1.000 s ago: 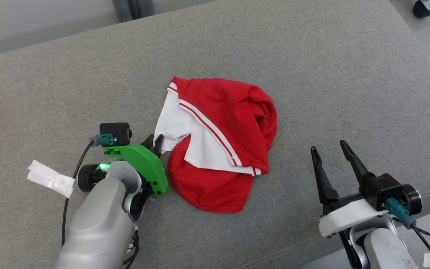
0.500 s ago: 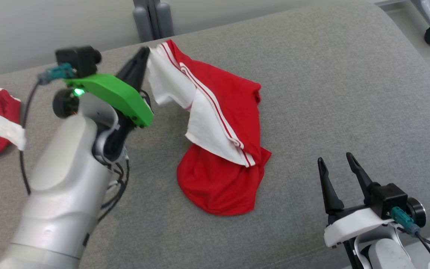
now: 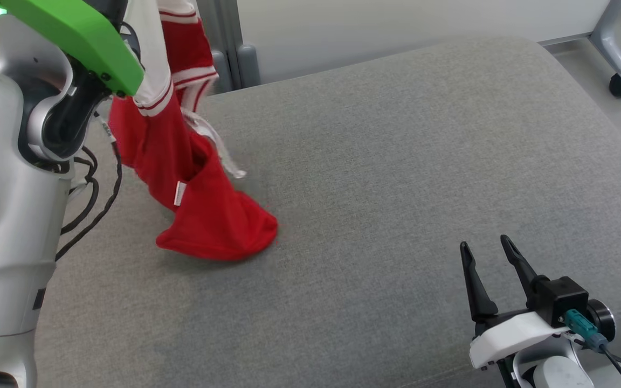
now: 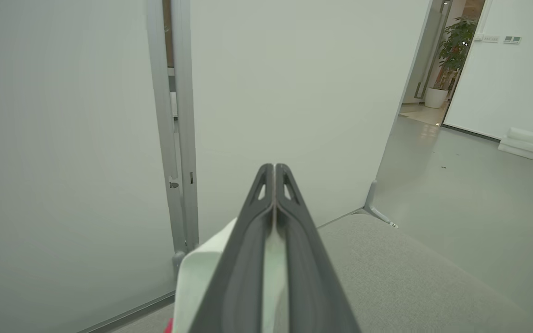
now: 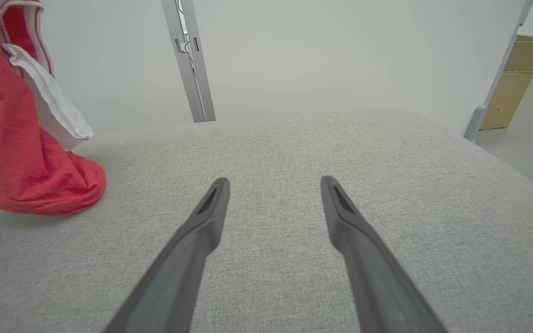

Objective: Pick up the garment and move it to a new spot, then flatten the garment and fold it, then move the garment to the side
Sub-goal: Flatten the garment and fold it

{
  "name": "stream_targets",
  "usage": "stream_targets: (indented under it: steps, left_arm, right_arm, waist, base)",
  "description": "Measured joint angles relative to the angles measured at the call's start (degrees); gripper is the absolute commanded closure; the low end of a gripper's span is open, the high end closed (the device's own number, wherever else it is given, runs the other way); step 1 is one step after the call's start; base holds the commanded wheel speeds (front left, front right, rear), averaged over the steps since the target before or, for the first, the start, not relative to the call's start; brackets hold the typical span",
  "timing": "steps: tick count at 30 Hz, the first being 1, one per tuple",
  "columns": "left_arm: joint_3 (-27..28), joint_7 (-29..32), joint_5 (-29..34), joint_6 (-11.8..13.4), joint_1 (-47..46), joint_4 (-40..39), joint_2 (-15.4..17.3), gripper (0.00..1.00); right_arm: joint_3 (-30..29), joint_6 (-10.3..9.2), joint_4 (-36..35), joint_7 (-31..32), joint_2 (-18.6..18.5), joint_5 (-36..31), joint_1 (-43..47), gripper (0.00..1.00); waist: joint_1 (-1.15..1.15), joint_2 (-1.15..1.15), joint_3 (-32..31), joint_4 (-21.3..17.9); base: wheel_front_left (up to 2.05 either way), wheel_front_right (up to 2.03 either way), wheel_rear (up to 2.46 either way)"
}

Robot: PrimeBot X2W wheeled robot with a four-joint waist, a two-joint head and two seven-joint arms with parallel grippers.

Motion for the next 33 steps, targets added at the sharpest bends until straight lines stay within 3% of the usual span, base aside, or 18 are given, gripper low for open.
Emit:
stream_targets:
  steps: [7,14,20,23,27,28,29,30,33]
  left_arm:
    - [-1.3,4.2,-2.5,0.1,-0.6,-5.1,-1.1,1.0]
    - [-6.0,6.2,-6.4,1.3,4.1,-10.0,-9.2,1.0]
    - [-13.9,2.2,-6.7,3.3,10.4,-8.2,-15.9,1.0]
    - [-19.1,-0.8,-6.9,3.9,12.5,-5.4,-16.5,1.0]
    - [-27.4,-7.8,-11.6,5.5,13.5,-4.4,-16.7,1.0]
    - [-29.4,-10.3,-12.6,6.4,13.5,-3.9,-16.8,0.71]
    - [-31.2,-12.6,-13.2,7.3,13.4,-3.4,-16.8,0.63]
    - [-33.4,-14.1,-14.3,7.7,13.2,-3.0,-16.7,0.0]
    - [-38.1,-16.9,-18.4,8.2,12.4,-3.6,-16.7,0.0]
  right_arm:
    - [0.1,0.0,0.1,0.0,0.0,0.1,0.5,0.0]
    - [0.4,0.0,0.1,0.0,0.0,0.2,0.6,0.0]
    - [2.3,0.0,-0.1,0.0,0.0,1.2,-0.9,0.0]
    - [3.3,0.0,-0.2,0.0,0.0,2.2,-2.2,0.0]
    - [3.8,0.0,-0.2,0.0,0.0,3.1,-3.0,0.0]
    - [3.7,0.0,-0.2,0.0,0.0,3.2,-3.1,0.0]
    - [3.6,0.0,-0.1,0.0,0.0,3.5,-3.1,0.0]
    - [3.6,0.0,-0.1,0.0,-0.1,3.5,-3.2,0.0]
    - [3.3,0.0,0.0,0.0,0.0,3.6,-3.4,0.0]
  waist:
    - [0.0,0.0,-0.5,-1.1]
    - [0.0,0.0,-0.1,-2.2]
    - [0.0,0.0,1.7,-3.4]
    - [0.0,0.0,3.2,-4.3]
    - [0.0,0.0,5.1,-5.8]
    - [0.0,0.0,5.5,-6.2]
    - [0.0,0.0,6.0,-6.6]
    - [0.0,0.0,6.5,-6.9]
    - [0.0,0.0,7.6,-7.8]
  base:
    - [0.0,0.0,0.0]
    - [0.0,0.0,0.0]
    - [0.0,0.0,0.0]
    - [0.0,0.0,0.0]
    - [0.0,0.0,0.0]
    - [0.0,0.0,0.0]
    - [0.0,0.0,0.0]
    - [0.0,0.0,0.0]
    - [0.0,0.0,0.0]
